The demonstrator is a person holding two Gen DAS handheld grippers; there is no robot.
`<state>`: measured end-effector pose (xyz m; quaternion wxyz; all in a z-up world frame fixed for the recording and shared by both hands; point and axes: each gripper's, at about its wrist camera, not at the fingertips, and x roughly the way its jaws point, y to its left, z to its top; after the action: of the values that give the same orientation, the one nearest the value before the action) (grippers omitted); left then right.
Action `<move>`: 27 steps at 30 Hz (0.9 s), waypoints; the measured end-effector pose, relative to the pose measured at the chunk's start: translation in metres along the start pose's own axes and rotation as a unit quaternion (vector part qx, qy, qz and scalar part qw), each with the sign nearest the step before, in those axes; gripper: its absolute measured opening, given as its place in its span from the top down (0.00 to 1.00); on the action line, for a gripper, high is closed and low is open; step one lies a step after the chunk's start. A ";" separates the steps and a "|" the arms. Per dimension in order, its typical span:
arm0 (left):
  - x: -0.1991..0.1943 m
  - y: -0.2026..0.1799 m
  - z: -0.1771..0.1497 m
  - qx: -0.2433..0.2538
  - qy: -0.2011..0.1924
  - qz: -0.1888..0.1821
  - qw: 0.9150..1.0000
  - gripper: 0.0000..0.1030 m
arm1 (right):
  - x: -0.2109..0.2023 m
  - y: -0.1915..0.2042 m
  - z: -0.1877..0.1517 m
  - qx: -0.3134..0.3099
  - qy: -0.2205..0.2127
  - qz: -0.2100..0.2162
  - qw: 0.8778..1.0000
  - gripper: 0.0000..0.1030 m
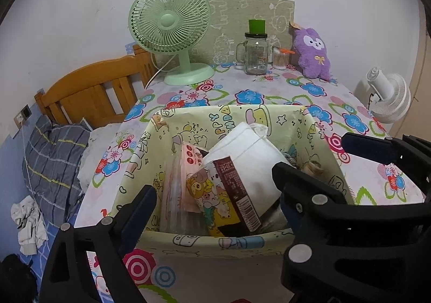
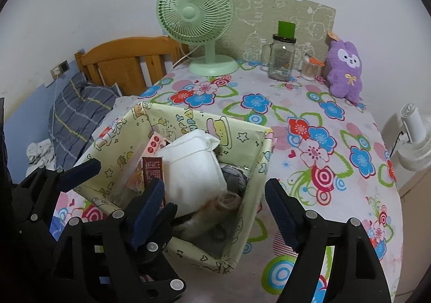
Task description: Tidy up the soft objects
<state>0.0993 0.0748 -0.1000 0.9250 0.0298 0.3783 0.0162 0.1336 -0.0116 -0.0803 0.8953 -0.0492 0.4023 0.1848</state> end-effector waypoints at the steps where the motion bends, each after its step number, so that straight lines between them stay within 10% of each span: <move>1: -0.001 -0.001 0.000 0.000 -0.001 -0.001 1.000 0.09 | -0.001 -0.001 0.000 0.001 -0.001 -0.002 1.000 0.22; 27: -0.047 -0.059 0.022 0.008 -0.045 -0.012 0.999 0.08 | -0.070 -0.061 -0.009 0.050 -0.063 -0.049 0.996 0.09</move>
<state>0.0819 0.0129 -0.0556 0.9410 0.0331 0.3367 0.0006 0.1071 -0.0906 -0.0382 0.9282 -0.0121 0.3508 0.1231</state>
